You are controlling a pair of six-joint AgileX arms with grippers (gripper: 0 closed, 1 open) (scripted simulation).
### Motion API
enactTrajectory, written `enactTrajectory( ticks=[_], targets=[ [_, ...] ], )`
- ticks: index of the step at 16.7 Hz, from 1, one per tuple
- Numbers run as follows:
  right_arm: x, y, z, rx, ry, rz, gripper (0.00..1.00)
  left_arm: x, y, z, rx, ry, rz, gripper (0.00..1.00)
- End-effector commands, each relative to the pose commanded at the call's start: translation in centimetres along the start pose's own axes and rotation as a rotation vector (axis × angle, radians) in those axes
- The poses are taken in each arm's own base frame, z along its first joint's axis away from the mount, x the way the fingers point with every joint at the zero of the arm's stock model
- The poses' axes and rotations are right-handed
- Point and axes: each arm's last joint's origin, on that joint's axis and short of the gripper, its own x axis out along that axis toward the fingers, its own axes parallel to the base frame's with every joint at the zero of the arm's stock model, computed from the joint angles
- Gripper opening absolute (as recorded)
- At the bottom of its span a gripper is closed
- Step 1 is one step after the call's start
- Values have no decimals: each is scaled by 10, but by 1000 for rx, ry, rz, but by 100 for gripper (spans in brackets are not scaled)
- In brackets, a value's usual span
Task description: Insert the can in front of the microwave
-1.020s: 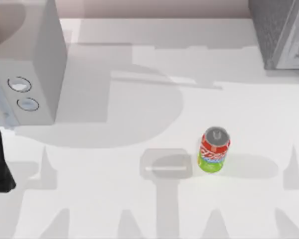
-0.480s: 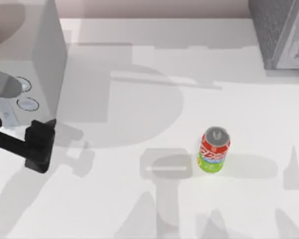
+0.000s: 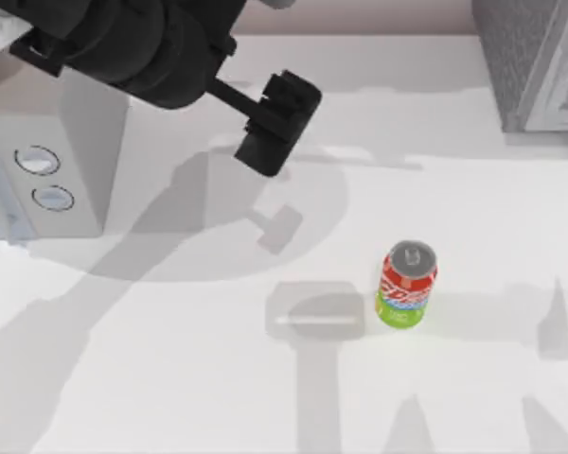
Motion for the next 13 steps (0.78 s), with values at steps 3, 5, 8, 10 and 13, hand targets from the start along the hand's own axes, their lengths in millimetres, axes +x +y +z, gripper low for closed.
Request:
enactTrajectory(
  ticks=[3,5,8,10,13],
  targets=[
    [0,0,0,0,0,0,100,40,-25,51,41,95,-52,100],
    [0,0,0,0,0,0,100,65,-44,74,61,155,-77,100],
    [0,0,0,0,0,0,100,99,-72,90,78,257,-98,100],
    [0,0,0,0,0,0,100,120,-87,92,83,330,-102,100],
    [0,0,0,0,0,0,100,154,-108,82,89,460,-99,100]
  ],
)
